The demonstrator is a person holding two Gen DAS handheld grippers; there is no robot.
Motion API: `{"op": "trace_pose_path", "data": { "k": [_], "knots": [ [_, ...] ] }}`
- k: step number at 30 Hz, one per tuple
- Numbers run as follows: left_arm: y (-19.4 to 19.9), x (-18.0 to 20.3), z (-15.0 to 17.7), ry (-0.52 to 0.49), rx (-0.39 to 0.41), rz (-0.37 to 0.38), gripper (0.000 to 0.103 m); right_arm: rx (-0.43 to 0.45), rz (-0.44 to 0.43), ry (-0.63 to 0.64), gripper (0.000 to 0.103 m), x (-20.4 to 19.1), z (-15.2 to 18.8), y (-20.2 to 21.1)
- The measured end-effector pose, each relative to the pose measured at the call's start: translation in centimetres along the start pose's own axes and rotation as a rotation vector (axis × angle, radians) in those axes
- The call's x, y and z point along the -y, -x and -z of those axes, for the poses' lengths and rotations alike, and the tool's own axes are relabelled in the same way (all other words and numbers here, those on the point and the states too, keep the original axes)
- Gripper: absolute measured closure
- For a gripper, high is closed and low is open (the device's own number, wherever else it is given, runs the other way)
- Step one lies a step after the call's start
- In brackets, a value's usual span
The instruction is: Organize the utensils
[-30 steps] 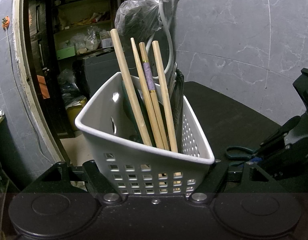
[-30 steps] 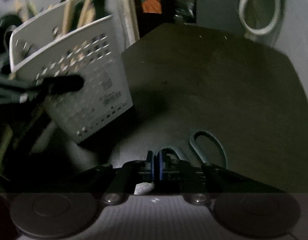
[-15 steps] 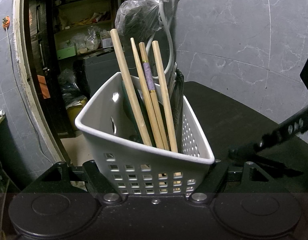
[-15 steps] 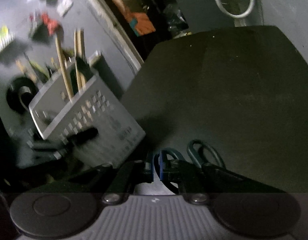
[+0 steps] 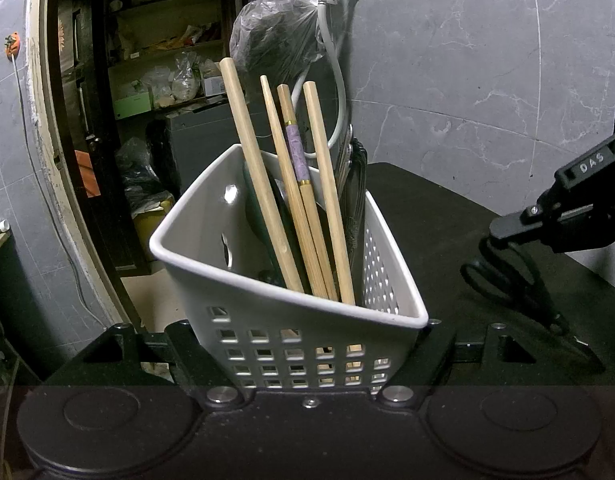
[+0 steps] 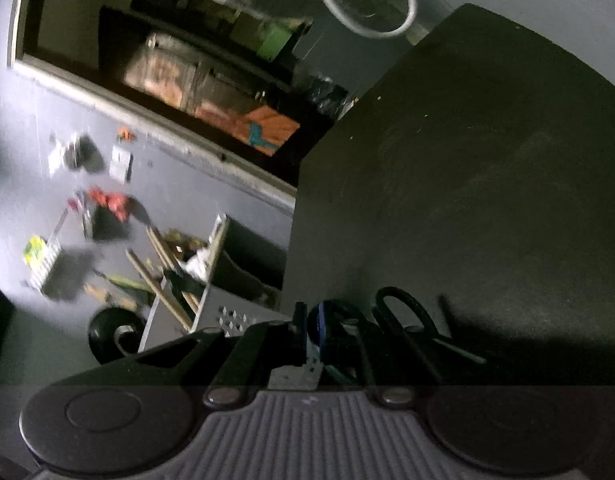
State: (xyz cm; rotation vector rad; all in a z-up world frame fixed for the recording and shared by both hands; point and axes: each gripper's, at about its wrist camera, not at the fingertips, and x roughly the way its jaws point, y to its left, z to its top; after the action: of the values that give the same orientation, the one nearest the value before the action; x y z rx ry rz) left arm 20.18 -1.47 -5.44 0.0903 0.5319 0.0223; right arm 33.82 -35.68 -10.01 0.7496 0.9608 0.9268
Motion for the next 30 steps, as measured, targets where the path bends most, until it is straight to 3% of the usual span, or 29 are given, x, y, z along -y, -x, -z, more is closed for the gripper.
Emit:
{"op": "trace_pose_path", "data": {
  "k": [7,13,30],
  "knots": [
    [0.0,0.0,0.0,0.000,0.000,0.000,0.025,0.068,0.009,-0.078,0.097,2.3,-0.2,0.0],
    [0.0,0.0,0.0,0.000,0.000,0.000,0.025,0.083,0.030,-0.062,0.097,2.1,0.1,0.4],
    [0.0,0.0,0.0,0.000,0.000,0.000,0.025,0.123,-0.055,-0.040,0.097,1.1,0.1,0.9]
  ]
}}
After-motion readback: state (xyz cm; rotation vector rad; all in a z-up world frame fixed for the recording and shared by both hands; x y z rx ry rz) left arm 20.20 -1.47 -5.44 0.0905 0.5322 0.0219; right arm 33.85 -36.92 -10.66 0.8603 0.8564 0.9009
